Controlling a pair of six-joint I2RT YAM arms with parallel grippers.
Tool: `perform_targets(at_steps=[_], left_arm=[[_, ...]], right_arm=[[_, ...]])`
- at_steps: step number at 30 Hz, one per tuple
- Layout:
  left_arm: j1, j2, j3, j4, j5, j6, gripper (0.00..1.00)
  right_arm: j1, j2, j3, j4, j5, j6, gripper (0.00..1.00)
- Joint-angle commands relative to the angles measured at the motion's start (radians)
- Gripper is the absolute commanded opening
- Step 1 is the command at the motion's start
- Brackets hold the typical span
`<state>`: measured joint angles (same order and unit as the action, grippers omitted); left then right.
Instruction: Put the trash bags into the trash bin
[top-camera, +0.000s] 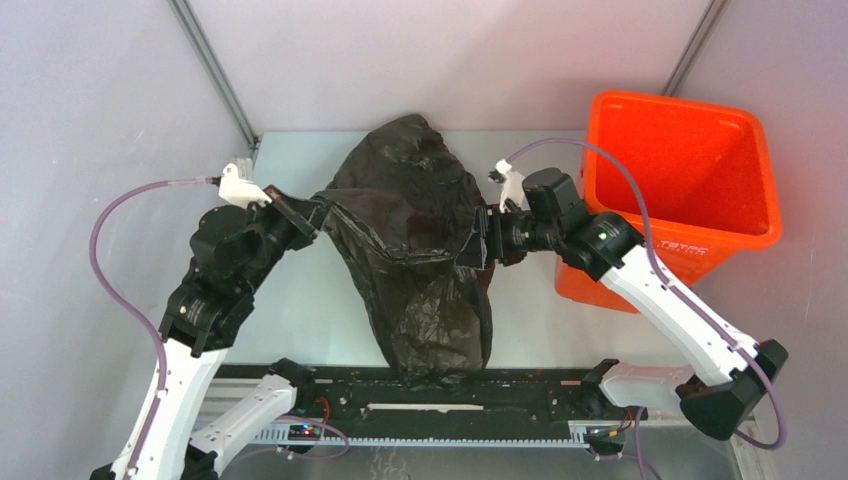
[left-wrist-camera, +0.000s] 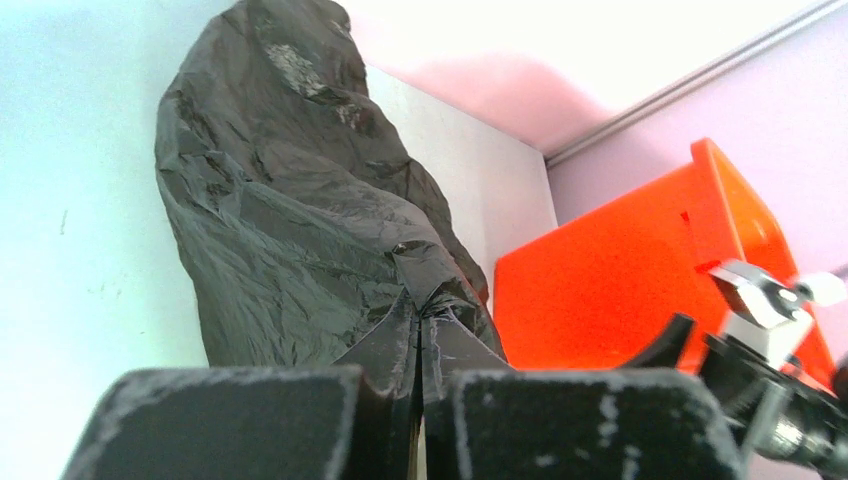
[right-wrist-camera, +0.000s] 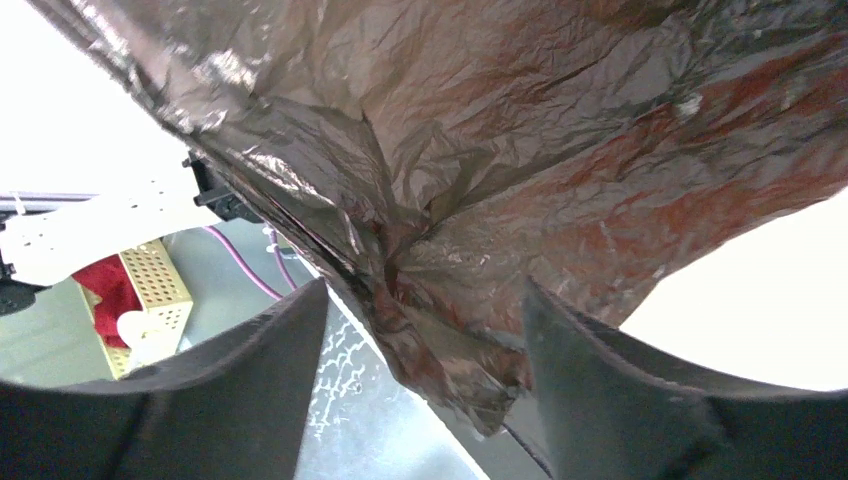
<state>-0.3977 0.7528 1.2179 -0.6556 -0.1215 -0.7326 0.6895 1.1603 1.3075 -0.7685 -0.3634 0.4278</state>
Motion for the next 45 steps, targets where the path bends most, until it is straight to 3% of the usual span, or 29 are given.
perform_targets(at_steps=[1, 5, 14, 22, 29, 40, 45], left_arm=[[0.015, 0.011, 0.024, -0.016, -0.076, 0.027, 0.0], [0.02, 0.046, 0.034, -0.03, -0.052, 0.049, 0.0], [0.025, 0.116, 0.06, 0.001, 0.02, 0.046, 0.0], [0.027, 0.122, 0.123, -0.038, 0.013, 0.098, 0.0], [0.031, 0.103, 0.143, -0.06, 0.0, 0.111, 0.0], [0.037, 0.111, 0.21, -0.056, -0.052, 0.164, 0.0], [0.037, 0.101, 0.223, -0.064, -0.075, 0.18, 0.0]], right_arm=[[-0.002, -0.123, 0.029, -0.029, 0.042, -0.084, 0.88], [-0.007, -0.166, 0.143, -0.095, 0.082, -0.12, 0.91], [-0.092, -0.107, 0.458, -0.179, 0.565, -0.214, 0.92], [-0.186, -0.046, 0.477, -0.138, 0.835, -0.277, 0.91], [-0.205, 0.078, 0.513, -0.235, 0.855, -0.196, 0.88], [-0.191, 0.161, 0.506, -0.316, 0.918, -0.115, 0.68], [-0.185, 0.169, 0.488, -0.299, 0.899, -0.144, 0.47]])
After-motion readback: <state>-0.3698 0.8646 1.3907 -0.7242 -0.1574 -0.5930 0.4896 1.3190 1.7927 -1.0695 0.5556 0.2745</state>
